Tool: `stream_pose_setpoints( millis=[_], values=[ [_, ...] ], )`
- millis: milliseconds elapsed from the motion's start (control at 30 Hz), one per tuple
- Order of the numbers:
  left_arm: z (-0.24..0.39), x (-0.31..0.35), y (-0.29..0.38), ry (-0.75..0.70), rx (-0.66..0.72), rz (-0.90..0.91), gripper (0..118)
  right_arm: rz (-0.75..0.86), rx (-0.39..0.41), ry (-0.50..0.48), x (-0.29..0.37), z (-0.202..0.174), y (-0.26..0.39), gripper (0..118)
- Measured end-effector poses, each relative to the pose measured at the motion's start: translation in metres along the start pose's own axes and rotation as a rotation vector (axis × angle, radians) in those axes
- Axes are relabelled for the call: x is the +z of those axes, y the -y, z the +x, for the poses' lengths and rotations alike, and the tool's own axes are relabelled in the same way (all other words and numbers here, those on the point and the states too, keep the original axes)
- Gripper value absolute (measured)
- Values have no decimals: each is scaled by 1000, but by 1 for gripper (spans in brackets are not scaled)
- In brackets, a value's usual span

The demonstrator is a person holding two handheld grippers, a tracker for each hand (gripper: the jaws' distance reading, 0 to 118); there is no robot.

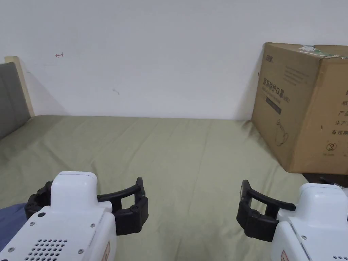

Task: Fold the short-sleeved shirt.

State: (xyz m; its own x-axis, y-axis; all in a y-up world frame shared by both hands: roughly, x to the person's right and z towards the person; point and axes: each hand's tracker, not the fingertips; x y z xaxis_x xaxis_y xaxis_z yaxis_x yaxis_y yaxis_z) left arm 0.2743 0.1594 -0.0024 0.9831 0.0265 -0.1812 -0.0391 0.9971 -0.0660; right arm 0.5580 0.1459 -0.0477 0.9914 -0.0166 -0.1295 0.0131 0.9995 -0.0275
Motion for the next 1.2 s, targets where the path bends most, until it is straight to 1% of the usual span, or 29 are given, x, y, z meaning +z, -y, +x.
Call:
stream_pose_setpoints(
  millis=[200,400,433,467,533,600,667,733,767,800,833,867,900,967,1000,1033,1067,1100,1167,1200],
  values=[
    [6,1,0,-12,-47,3,118,-7,-2,-1,-1,0,2,118],
    [6,-1,0,-5,-54,-5,118,-4,7,4,-2,-2,0,118],
    [5,-1,0,1,-44,-2,118,-1,19,10,-2,-4,-2,118],
    [3,-1,0,18,2,-2,118,8,52,22,-2,-7,-4,118],
    [-5,-2,2,62,141,3,118,32,174,53,-2,-19,-6,118],
    [-20,-3,11,120,413,13,118,54,382,105,-1,-40,-6,118],
    [-41,-11,26,148,692,-7,118,90,545,145,0,-58,0,118],
    [-57,-17,46,141,953,-43,118,126,688,91,2,-70,10,118],
    [-57,-17,51,136,1041,-62,118,138,757,68,3,-75,15,118],
    [-63,-19,63,139,1126,-70,118,147,845,41,4,-82,22,118],
    [-66,-19,72,120,1175,-80,118,158,923,29,4,-88,28,118],
    [-67,-17,77,76,1191,-111,118,169,991,32,4,-93,35,118],
    [-72,-18,85,48,1152,-119,118,168,1062,3,4,-97,43,118],
    [-73,-19,89,10,1081,-129,118,165,1118,-31,1,-100,55,118],
    [-73,-19,87,-7,1041,-140,118,152,1108,-46,1,-101,58,118],
    [-69,-18,81,-29,1007,-145,118,135,1077,-52,0,-102,58,118],
    [-66,-17,74,-39,939,-121,118,110,981,-57,-1,-100,53,118],
    [-62,-18,65,-55,859,-95,118,82,834,-68,0,-96,42,118],
    [-51,-18,39,-68,669,-43,118,52,480,-123,4,-79,18,118],
    [-42,-18,28,-74,562,-5,118,37,305,-131,4,-68,9,118]
  ],
)
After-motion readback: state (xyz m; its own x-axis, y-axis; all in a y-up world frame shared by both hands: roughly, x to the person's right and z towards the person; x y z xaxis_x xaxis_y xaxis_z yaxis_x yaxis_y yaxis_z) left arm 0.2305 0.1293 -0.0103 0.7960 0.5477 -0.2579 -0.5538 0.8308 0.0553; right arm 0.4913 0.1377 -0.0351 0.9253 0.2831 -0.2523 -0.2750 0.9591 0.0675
